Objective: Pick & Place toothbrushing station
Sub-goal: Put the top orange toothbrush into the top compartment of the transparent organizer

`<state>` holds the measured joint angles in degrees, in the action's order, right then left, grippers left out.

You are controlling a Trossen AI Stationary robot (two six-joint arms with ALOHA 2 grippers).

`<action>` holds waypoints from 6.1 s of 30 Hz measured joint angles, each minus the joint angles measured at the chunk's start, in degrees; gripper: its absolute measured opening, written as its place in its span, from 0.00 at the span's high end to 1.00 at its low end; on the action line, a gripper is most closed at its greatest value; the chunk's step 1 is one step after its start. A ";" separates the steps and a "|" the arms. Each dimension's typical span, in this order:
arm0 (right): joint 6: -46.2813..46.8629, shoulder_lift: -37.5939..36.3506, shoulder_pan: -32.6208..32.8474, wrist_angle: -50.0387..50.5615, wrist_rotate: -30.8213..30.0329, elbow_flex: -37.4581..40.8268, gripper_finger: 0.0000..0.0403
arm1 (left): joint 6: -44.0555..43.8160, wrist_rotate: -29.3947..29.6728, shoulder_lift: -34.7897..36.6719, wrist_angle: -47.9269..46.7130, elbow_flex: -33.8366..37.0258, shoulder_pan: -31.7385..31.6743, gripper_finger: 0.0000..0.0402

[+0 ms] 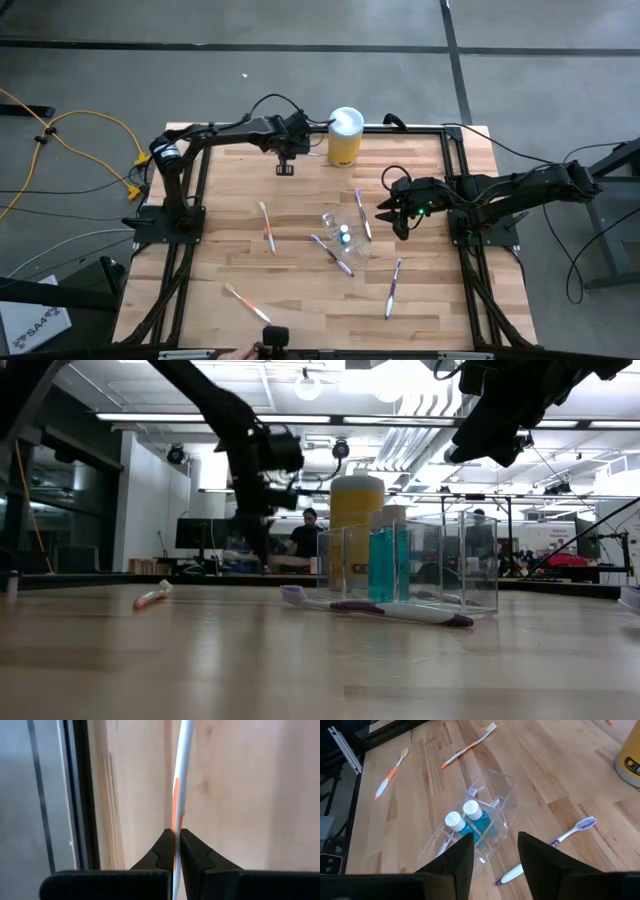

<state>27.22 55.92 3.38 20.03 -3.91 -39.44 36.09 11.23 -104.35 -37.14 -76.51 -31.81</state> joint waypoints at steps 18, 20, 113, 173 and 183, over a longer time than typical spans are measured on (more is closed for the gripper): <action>-0.46 0.00 -0.01 -0.15 1.10 0.00 0.64 | -5.71 6.34 10.75 -9.56 -0.09 17.74 0.99; -0.46 0.00 -0.01 -0.13 1.12 0.00 0.64 | -4.69 8.22 10.81 -10.07 -0.09 20.98 0.99; 2.45 14.69 -3.18 -43.79 22.27 0.02 0.64 | 57.57 20.33 8.50 34.65 -0.13 53.29 0.99; 2.32 14.69 -3.15 -45.34 27.24 0.00 0.99 | 57.29 12.58 8.39 36.13 -0.09 50.07 0.86; 2.97 14.71 -3.15 -43.17 26.95 0.00 0.99 | 56.80 16.06 8.41 33.94 -0.09 52.36 0.84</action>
<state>30.20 70.63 0.23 -23.14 23.04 -39.44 92.89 27.29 -95.94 -3.20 -76.60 20.55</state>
